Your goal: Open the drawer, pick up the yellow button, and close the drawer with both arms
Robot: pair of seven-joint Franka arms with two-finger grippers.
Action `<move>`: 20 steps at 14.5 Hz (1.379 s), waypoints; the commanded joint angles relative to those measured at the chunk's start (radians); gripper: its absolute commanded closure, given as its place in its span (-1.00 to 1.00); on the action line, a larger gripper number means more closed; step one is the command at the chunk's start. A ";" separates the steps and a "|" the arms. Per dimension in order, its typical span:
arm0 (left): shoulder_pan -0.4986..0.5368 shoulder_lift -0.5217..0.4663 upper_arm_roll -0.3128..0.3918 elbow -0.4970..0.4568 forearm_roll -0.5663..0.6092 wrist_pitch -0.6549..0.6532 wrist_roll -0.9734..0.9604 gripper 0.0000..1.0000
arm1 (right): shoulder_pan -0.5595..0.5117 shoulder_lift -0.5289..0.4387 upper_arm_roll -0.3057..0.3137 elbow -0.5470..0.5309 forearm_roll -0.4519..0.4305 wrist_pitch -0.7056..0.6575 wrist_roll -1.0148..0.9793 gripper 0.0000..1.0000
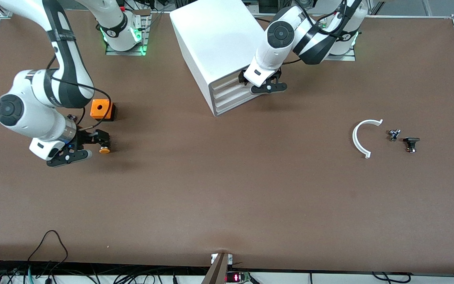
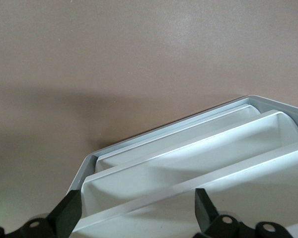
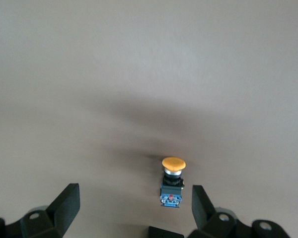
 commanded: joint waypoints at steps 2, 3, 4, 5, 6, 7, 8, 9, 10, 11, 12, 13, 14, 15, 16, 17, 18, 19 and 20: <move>0.056 -0.032 -0.034 -0.035 -0.025 0.001 0.025 -1.00 | -0.002 -0.015 0.020 0.115 0.005 -0.141 0.019 -1.00; 0.098 -0.030 -0.033 -0.029 -0.023 0.017 0.028 -1.00 | -0.004 -0.015 0.035 0.161 0.003 -0.187 0.066 -1.00; 0.135 -0.030 -0.022 -0.019 -0.016 0.022 0.047 -1.00 | -0.004 -0.014 0.055 0.199 0.003 -0.221 0.123 -1.00; 0.167 -0.030 -0.005 0.003 -0.016 0.021 0.120 -1.00 | -0.005 -0.014 0.078 0.237 -0.001 -0.244 0.157 -1.00; 0.175 -0.032 0.048 0.016 -0.016 0.018 0.218 -1.00 | -0.004 -0.014 0.096 0.271 -0.012 -0.266 0.174 -1.00; 0.176 -0.033 0.115 0.043 -0.014 0.008 0.304 -1.00 | -0.004 -0.015 0.109 0.309 -0.012 -0.274 0.181 -1.00; 0.176 -0.035 0.190 0.077 -0.012 -0.024 0.390 -1.00 | -0.017 -0.012 0.109 0.346 -0.005 -0.268 0.174 -1.00; 0.176 -0.041 0.261 0.117 -0.012 -0.068 0.459 -1.00 | -0.037 -0.009 0.107 0.380 -0.004 -0.260 0.171 -1.00; 0.176 -0.052 0.339 0.157 -0.011 -0.111 0.528 -1.00 | -0.050 -0.011 0.106 0.399 -0.015 -0.260 0.174 -1.00; 0.176 -0.078 0.399 0.181 0.006 -0.157 0.595 -1.00 | -0.062 -0.018 0.101 0.399 -0.024 -0.273 0.175 -1.00; 0.176 -0.111 0.448 0.197 0.038 -0.189 0.658 -1.00 | -0.086 -0.044 0.101 0.394 -0.029 -0.322 0.180 -1.00; 0.176 -0.153 0.499 0.206 0.078 -0.234 0.723 -1.00 | -0.111 -0.056 0.101 0.394 -0.034 -0.382 0.183 -1.00; 0.176 -0.182 0.542 0.232 0.099 -0.301 0.778 -1.00 | -0.135 -0.081 0.103 0.378 -0.061 -0.411 0.184 -1.00; 0.176 -0.201 0.565 0.272 0.106 -0.382 0.807 -1.00 | -0.168 -0.110 0.106 0.342 -0.089 -0.412 0.184 -1.00; 0.176 -0.202 0.575 0.321 0.124 -0.463 0.808 -1.00 | -0.186 -0.144 0.104 0.304 -0.098 -0.415 0.184 -1.00; 0.176 -0.201 0.575 0.373 0.167 -0.517 0.808 -1.00 | -0.199 -0.176 0.104 0.275 -0.098 -0.427 0.186 -1.00; 0.176 -0.201 0.575 0.405 0.196 -0.548 0.806 -1.00 | -0.205 -0.197 0.103 0.261 -0.098 -0.459 0.188 -1.00; 0.176 -0.199 0.573 0.415 0.201 -0.558 0.806 -1.00 | -0.206 -0.205 0.098 0.270 -0.103 -0.517 0.212 -1.00; 0.173 -0.192 0.566 0.421 0.208 -0.559 0.805 -1.00 | -0.205 -0.211 0.097 0.278 -0.125 -0.560 0.235 -1.00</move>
